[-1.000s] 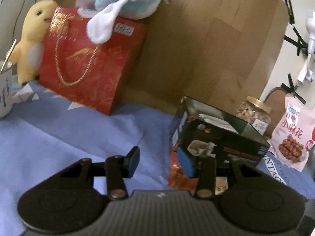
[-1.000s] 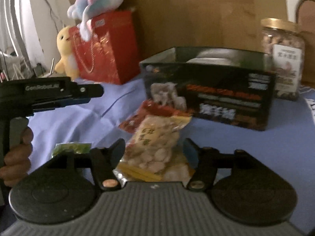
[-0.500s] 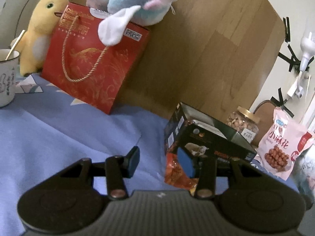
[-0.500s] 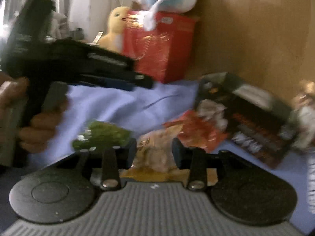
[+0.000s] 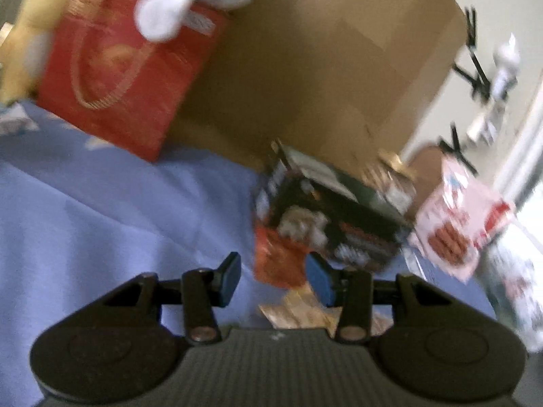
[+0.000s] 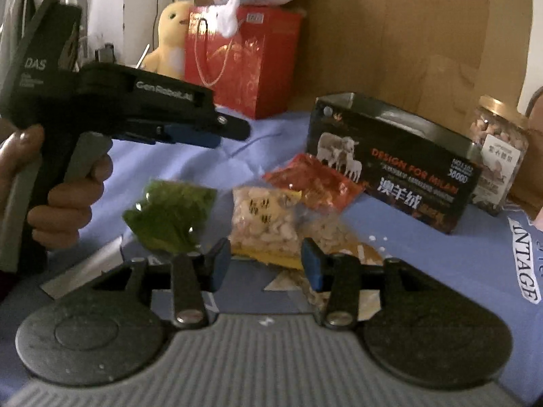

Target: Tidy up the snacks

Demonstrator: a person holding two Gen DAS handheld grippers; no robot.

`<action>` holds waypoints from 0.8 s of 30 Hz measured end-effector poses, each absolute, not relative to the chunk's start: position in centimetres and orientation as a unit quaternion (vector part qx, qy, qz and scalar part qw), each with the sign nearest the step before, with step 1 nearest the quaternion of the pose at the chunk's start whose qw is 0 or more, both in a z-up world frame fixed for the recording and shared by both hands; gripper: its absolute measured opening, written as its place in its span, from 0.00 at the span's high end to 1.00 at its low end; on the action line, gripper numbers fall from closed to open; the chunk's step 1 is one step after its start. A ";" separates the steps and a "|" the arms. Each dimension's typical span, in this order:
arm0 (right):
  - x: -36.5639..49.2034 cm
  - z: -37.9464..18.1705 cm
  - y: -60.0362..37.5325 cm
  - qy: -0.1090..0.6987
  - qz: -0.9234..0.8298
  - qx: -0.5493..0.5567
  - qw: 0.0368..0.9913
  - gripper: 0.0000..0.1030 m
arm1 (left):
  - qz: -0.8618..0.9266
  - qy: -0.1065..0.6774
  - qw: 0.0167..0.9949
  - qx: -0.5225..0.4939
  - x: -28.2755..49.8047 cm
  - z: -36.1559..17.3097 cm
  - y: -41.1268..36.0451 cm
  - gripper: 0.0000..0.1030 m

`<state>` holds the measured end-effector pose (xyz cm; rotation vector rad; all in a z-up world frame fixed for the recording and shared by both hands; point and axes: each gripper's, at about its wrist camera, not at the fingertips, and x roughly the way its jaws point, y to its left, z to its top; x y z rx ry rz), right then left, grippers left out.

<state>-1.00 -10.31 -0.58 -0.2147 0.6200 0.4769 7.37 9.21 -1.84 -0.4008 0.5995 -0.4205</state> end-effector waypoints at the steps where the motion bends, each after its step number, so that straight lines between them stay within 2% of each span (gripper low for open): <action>1: -0.8 -0.8 -10.3 0.307 0.232 -0.105 0.917 0.54 | -0.212 0.305 0.909 -0.187 7.6 -2.1 8.8 0.59; 3: -0.6 -1.1 -10.1 0.304 0.210 -0.126 0.921 0.59 | -0.228 0.337 0.897 -0.174 8.2 -2.9 8.0 0.61; 6: -0.2 -0.6 -11.1 0.279 0.157 -0.136 0.938 0.59 | -0.236 0.344 0.893 -0.170 8.1 -3.1 7.7 0.69; 11: -0.6 0.8 -13.0 0.263 0.144 -0.099 0.949 0.59 | -0.224 0.315 0.900 -0.203 7.8 -2.5 8.8 0.66; 15: -1.3 0.2 -12.8 0.279 0.175 -0.088 0.940 0.57 | -0.210 0.323 0.895 -0.225 8.5 -2.9 9.1 0.66; 21: -0.2 -1.0 -11.6 0.300 0.202 -0.066 0.930 0.56 | -0.216 0.334 0.903 -0.165 8.9 -3.3 6.5 0.63; 22: 0.3 -1.3 -11.5 0.306 0.208 -0.058 0.927 0.56 | -0.216 0.330 0.906 -0.153 8.7 -3.4 6.3 0.64; 24: 0.7 -1.8 -10.8 0.295 0.206 -0.061 0.931 0.57 | -0.222 0.324 0.908 -0.146 8.5 -3.4 6.2 0.72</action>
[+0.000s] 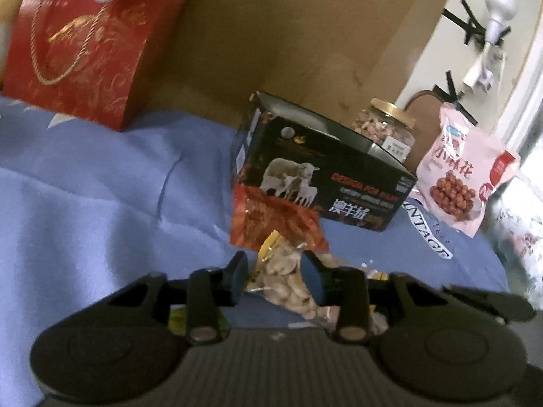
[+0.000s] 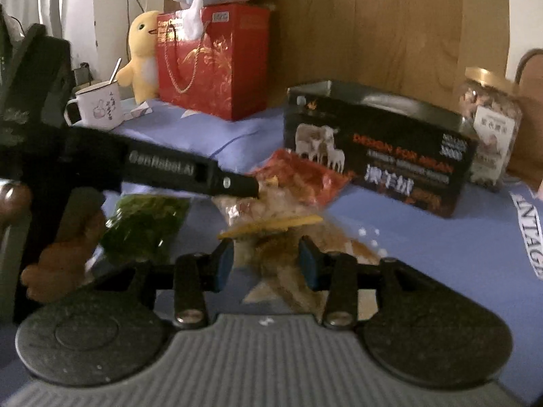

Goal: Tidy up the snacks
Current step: 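Lift the nut bag toward the black box with the right gripper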

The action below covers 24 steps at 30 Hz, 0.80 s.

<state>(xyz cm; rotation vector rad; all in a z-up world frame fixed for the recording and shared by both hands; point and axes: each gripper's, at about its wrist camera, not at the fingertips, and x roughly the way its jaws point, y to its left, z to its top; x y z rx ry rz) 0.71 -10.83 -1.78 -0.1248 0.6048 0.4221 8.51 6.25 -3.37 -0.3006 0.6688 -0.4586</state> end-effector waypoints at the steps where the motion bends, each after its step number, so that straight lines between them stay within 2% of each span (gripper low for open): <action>1: 0.8 -1.8 -10.5 0.292 0.206 -0.066 0.932 0.63 | -0.224 0.322 0.908 -0.146 8.4 -3.4 6.3 0.73; 3: 1.0 -1.8 -10.0 0.290 0.211 -0.068 0.931 0.65 | -0.223 0.319 0.910 -0.142 8.2 -3.3 6.2 0.74; 9: 0.6 -1.7 -11.4 0.292 0.228 -0.055 0.927 0.63 | -0.214 0.326 0.910 -0.142 8.1 -2.9 5.8 0.74; 11: 0.0 -1.3 -11.9 0.292 0.246 -0.049 0.923 0.53 | -0.213 0.330 0.906 -0.155 8.3 -2.8 6.4 0.75; 16: -0.2 -1.0 -12.7 0.288 0.247 -0.032 0.924 0.53 | -0.217 0.326 0.897 -0.204 8.6 -2.2 7.9 0.72; 21: 1.4 -1.2 -13.4 0.312 0.245 0.015 0.918 0.53 | -0.215 0.347 0.896 -0.177 8.8 -2.4 6.3 0.69; 24: 2.1 -1.4 -13.4 0.314 0.244 0.035 0.917 0.55 | -0.216 0.350 0.894 -0.180 8.8 -2.5 6.1 0.74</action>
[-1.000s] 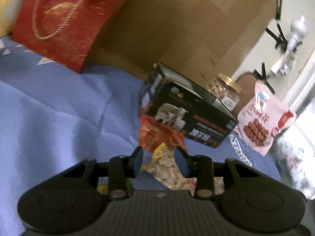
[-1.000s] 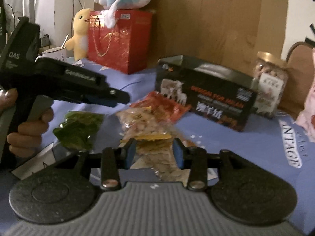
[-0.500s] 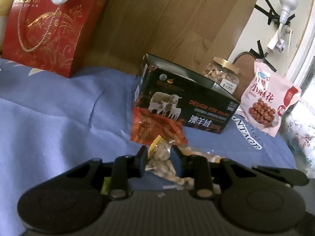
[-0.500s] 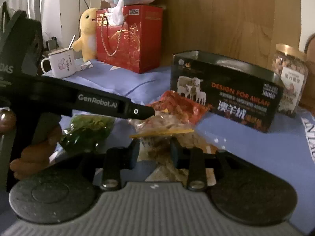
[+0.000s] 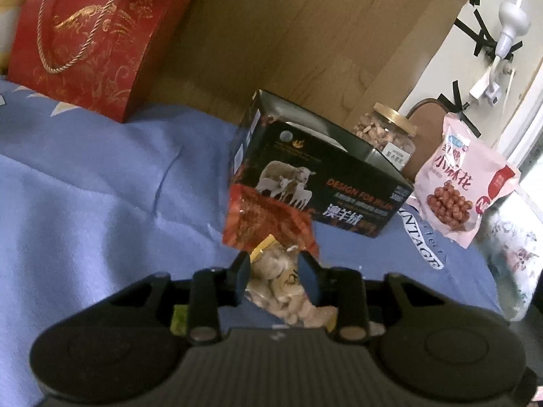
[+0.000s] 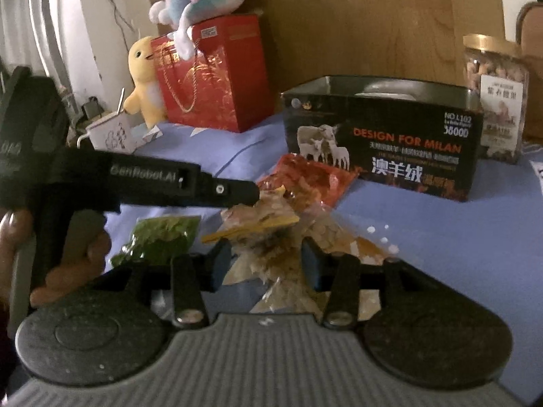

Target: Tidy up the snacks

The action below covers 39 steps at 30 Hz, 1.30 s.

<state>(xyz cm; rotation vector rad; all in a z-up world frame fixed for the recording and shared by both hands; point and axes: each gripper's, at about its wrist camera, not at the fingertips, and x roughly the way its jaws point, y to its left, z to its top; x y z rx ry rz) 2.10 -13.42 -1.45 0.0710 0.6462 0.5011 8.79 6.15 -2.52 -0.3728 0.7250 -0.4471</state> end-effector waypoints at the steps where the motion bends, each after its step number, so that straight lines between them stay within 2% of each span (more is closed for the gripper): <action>1: 2.2 -1.5 -13.4 0.313 0.243 0.035 0.917 0.60 | -0.219 0.352 0.892 -0.182 8.8 -2.6 6.1 0.76; 2: 2.3 -1.5 -13.3 0.315 0.246 0.036 0.916 0.64 | -0.218 0.352 0.892 -0.180 8.7 -2.5 6.1 0.78; 6: 1.7 -1.4 -13.2 0.316 0.266 0.039 0.910 0.63 | -0.209 0.350 0.894 -0.188 8.0 -2.1 6.4 0.79; 8: 1.2 -1.3 -13.2 0.318 0.289 0.041 0.902 0.48 | -0.197 0.337 0.901 -0.191 7.7 -1.6 6.9 0.78; 13: 1.3 -0.8 -13.7 0.332 0.318 0.077 0.885 0.46 | -0.188 0.336 0.903 -0.189 8.7 -1.0 7.6 0.65; 15: 1.4 -0.8 -13.5 0.330 0.315 0.071 0.887 0.46 | -0.196 0.343 0.901 -0.179 9.1 -1.0 7.1 0.46; 17: 1.8 -1.1 -12.9 0.333 0.298 0.057 0.893 0.46 | -0.193 0.354 0.899 -0.168 9.4 -1.1 6.4 0.40; 23: 1.6 -1.1 -12.7 0.330 0.317 0.046 0.888 0.47 | -0.183 0.360 0.894 -0.196 7.7 -0.6 8.6 0.43; 27: 0.8 -0.8 -12.7 0.310 0.311 -0.005 0.898 0.46 | -0.203 0.363 0.879 -0.233 6.3 0.2 9.9 0.44; 34: 2.1 -1.5 -11.0 0.296 0.305 -0.096 0.900 0.43 | -0.196 0.404 0.869 -0.207 7.2 -1.7 7.4 0.45; 35: 2.5 -1.8 -10.6 0.297 0.308 -0.106 0.897 0.43 | -0.198 0.409 0.866 -0.210 7.4 -2.2 7.1 0.49; 36: 2.8 -2.1 -10.3 0.294 0.313 -0.115 0.896 0.44 | -0.201 0.404 0.867 -0.210 7.4 -2.3 6.9 0.59; 38: 3.2 -2.6 -10.0 0.288 0.326 -0.123 0.892 0.60 | -0.203 0.407 0.867 -0.205 7.4 -2.5 6.6 0.67; 39: 3.2 -2.6 -10.0 0.284 0.328 -0.119 0.893 0.61 | -0.206 0.405 0.867 -0.203 7.4 -2.5 6.7 0.69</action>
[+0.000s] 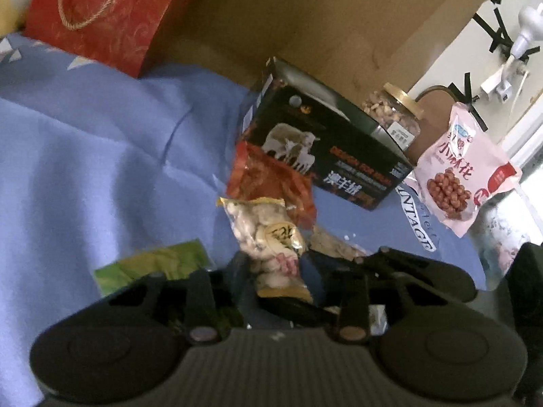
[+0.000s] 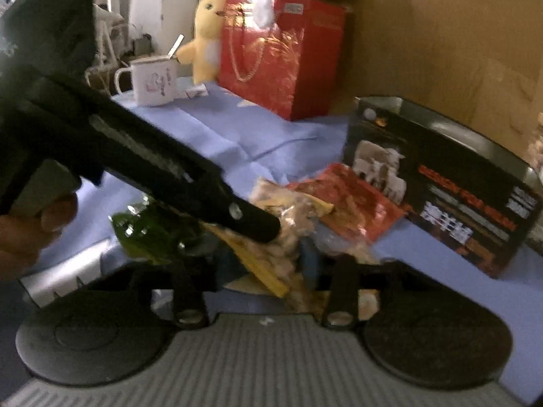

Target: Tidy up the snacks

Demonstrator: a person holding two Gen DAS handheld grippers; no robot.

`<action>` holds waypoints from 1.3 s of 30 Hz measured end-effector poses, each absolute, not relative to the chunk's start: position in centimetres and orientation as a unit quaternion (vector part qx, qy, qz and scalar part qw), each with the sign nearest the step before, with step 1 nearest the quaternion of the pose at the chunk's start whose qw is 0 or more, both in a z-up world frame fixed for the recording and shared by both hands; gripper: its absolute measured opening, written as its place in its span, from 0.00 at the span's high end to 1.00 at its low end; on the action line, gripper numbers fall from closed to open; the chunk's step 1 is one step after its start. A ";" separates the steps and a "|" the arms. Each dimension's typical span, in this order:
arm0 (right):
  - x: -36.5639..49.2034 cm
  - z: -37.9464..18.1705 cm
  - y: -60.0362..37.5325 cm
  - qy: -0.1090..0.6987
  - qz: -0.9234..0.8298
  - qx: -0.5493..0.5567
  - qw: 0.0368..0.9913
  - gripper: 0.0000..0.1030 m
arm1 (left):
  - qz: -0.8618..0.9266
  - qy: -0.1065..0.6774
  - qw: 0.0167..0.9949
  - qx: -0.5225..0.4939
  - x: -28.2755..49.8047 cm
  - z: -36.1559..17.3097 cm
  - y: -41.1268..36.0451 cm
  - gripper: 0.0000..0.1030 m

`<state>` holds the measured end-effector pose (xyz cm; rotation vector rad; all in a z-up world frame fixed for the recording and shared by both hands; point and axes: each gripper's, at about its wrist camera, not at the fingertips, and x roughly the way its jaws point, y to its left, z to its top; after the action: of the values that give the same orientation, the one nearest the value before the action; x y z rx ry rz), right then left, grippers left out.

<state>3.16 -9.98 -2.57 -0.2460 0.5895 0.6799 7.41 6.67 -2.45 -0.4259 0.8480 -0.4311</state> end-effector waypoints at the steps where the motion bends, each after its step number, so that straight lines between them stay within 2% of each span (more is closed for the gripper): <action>1: 3.1 -2.5 -10.0 0.279 0.324 -0.116 0.896 0.64 | -0.210 0.405 0.865 -0.209 7.4 -2.3 6.8 0.69; 7: 2.2 0.6 -11.7 0.212 0.293 -0.086 0.928 0.66 | -0.242 0.345 0.892 -0.164 7.6 2.8 4.3 0.69; 13: 5.6 3.5 -15.4 0.161 0.216 -0.082 0.959 0.66 | -0.284 0.306 0.900 -0.127 12.8 6.1 -1.1 0.69; 16: 8.6 3.7 -17.5 0.166 0.172 -0.075 0.968 0.65 | -0.276 0.293 0.908 -0.115 15.0 6.2 -3.8 0.53; 19: 10.9 2.9 -19.3 0.166 0.100 -0.087 0.977 0.58 | -0.249 0.277 0.922 -0.104 15.1 6.2 -4.3 0.54; 23: 9.1 3.3 -22.6 0.164 0.106 -0.031 0.980 0.58 | -0.247 0.279 0.919 -0.127 13.1 5.5 -1.8 0.53; 28: 5.2 1.7 -24.9 0.224 0.178 0.045 0.957 0.57 | -0.245 0.317 0.908 -0.123 10.3 3.6 1.0 0.53; 31: 2.8 -0.4 -24.4 0.281 0.225 0.055 0.931 0.50 | -0.242 0.343 0.899 -0.122 9.4 2.0 1.6 0.53; 35: 0.3 -2.2 -21.5 0.319 0.239 0.012 0.917 0.40 | -0.232 0.394 0.878 -0.140 8.9 -0.5 1.9 0.51; 37: 0.1 -2.3 -21.6 0.320 0.245 0.048 0.914 0.40 | -0.239 0.421 0.858 -0.172 8.9 -1.9 2.1 0.53; 39: 0.6 -2.5 -21.9 0.329 0.260 0.101 0.902 0.46 | -0.236 0.411 0.860 -0.189 8.3 -2.4 2.0 0.53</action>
<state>0.59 -21.93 -2.46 0.2094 0.6812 0.5385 8.26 2.04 -2.43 -0.3957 0.8616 -0.4951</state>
